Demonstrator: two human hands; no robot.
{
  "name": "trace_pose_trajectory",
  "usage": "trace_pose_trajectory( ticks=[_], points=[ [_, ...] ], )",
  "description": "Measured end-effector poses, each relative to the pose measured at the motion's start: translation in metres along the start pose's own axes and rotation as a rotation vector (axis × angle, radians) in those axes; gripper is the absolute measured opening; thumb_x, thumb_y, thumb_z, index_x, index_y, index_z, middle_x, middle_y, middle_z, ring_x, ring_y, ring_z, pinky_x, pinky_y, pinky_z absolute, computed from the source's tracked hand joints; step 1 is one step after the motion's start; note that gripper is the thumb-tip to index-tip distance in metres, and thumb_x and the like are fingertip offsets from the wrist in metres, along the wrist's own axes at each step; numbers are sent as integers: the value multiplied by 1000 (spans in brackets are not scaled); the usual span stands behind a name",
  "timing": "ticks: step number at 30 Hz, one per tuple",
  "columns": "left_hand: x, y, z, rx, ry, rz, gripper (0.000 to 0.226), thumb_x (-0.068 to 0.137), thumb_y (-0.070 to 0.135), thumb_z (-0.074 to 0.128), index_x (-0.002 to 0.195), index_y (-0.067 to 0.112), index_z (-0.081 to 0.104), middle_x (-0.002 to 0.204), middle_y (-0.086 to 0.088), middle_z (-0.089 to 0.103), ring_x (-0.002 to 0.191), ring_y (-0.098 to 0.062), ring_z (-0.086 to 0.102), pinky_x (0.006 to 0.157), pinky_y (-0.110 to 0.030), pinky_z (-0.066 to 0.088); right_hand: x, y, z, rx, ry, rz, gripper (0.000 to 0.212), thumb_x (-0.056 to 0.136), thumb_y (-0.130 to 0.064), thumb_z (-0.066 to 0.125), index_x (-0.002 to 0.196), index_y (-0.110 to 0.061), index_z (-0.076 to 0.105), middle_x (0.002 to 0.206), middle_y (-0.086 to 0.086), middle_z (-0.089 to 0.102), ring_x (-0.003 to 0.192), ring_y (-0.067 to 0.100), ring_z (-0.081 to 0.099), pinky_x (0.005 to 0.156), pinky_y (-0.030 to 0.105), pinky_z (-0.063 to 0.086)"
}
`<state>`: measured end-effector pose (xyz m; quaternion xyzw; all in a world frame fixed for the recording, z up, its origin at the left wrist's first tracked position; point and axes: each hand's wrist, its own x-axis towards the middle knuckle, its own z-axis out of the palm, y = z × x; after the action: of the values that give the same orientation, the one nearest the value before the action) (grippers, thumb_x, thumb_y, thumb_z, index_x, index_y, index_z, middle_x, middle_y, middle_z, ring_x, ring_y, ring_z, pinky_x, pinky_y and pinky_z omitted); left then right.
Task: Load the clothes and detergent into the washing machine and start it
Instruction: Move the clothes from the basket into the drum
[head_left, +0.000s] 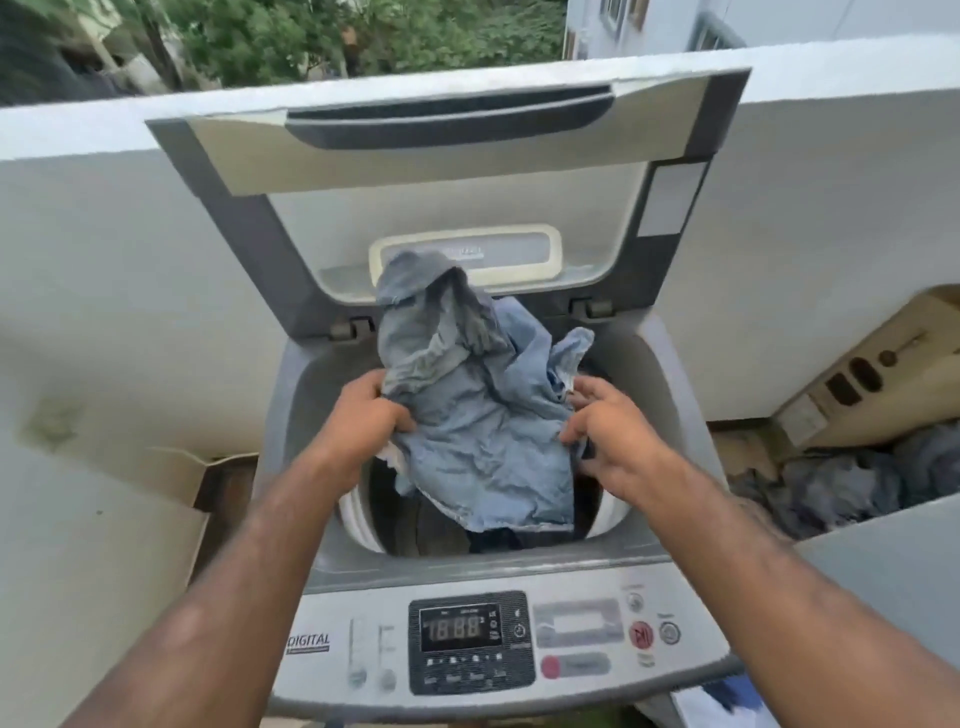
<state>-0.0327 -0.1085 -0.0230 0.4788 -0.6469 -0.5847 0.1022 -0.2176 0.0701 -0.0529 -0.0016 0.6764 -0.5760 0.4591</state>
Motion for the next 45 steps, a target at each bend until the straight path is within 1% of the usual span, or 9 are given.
trace_pose_trajectory(
  ticks=[5,8,11,14,19,24,29,34,45],
  points=[
    [11,-54,-1,204,-45,-168,55,98,16,61,150,9,45,146,-7,52,129,-23,51,99,-36,45,1,25,-7,-29,76,127,35,89,-7,63,120,-23,61,128,-4,56,122,19,45,110,53,37],
    [8,-57,-1,169,-47,-192,52,102,26,56,151,12,44,153,-6,46,128,-18,46,102,-37,43,-4,27,-16,-11,47,103,55,93,-13,64,146,-25,52,148,-1,49,145,20,41,116,55,36],
    [4,-51,4,186,-80,-195,48,103,26,54,149,15,46,151,-3,46,119,-17,46,98,-38,45,-9,25,-27,21,-1,64,66,93,-16,66,153,-36,44,149,-5,51,146,20,44,109,51,44],
    [-2,-39,15,181,-118,-186,40,102,22,54,142,18,52,141,-2,52,120,-18,49,101,-40,48,-18,20,-37,46,-44,25,64,93,-16,67,151,-36,47,136,-8,60,139,19,52,106,50,50],
    [-14,-5,55,212,-203,-87,32,101,27,55,133,26,57,134,5,57,125,-16,53,105,-45,50,-43,11,-66,92,-117,-49,60,90,-16,67,145,-35,54,139,-5,64,129,15,62,93,43,56],
    [-37,45,120,168,-361,45,20,102,24,56,120,26,64,125,3,66,118,-14,63,101,-43,55,-71,2,-115,156,-118,-117,46,97,-11,61,137,-32,61,137,-5,68,124,15,68,100,46,55],
    [-72,93,203,120,-593,162,36,85,34,63,120,23,67,127,-3,68,116,-18,67,95,-40,58,-98,3,-184,218,-39,-172,44,96,-12,61,136,-30,63,137,-4,70,123,14,69,104,48,52],
    [-98,112,297,175,-744,188,34,88,32,65,121,22,66,130,-5,67,118,-18,66,101,-44,55,-115,17,-259,266,57,-196,44,97,-13,59,138,-31,63,136,-6,70,123,13,68,104,47,53],
    [-113,48,467,324,-876,17,21,101,21,58,121,20,61,127,-7,65,119,-21,62,95,-42,55,-110,105,-379,356,259,-56,41,99,-14,60,135,-32,64,135,-6,70,124,15,67,104,48,53]
  ],
)
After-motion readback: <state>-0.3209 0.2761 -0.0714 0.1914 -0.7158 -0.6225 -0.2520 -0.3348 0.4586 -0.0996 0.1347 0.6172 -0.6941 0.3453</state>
